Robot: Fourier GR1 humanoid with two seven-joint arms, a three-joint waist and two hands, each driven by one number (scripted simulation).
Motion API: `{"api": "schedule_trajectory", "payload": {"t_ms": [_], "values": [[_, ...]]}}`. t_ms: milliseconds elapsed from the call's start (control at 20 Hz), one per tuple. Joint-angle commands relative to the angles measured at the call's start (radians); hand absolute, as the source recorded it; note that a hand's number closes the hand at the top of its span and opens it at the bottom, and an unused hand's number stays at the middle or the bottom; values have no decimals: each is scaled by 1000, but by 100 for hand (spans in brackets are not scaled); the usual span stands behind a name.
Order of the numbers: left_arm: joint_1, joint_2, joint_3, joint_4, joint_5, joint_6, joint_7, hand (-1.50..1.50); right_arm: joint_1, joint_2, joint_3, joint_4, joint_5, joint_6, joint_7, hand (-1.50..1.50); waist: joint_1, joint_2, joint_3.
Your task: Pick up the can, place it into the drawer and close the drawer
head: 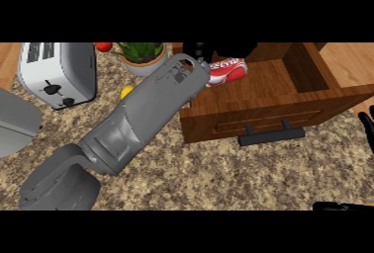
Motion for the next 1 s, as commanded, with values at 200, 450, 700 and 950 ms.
{"api": "schedule_trajectory", "payload": {"t_ms": [200, 450, 700, 950], "values": [[32, 0, -13, -13, 55, 47, -28, -150, -2, -25, 13, -47, 88, -6, -27, -150, 5, -2, -1], [-27, 0, 9, -17, 99, 36, 4, -150, 3, -65, 47, -91, 243, -6, -93, -150, 14, -5, -1], [10, 0, 32, -42, 147, 49, -73, -150, -16, -112, 67, -99, 318, 12, -126, -150, 30, -6, -2], [-16, 0, 53, -51, 170, 34, -101, -150, -77, -151, 128, -56, 506, -18, -155, -150, 75, -12, -2]]}}
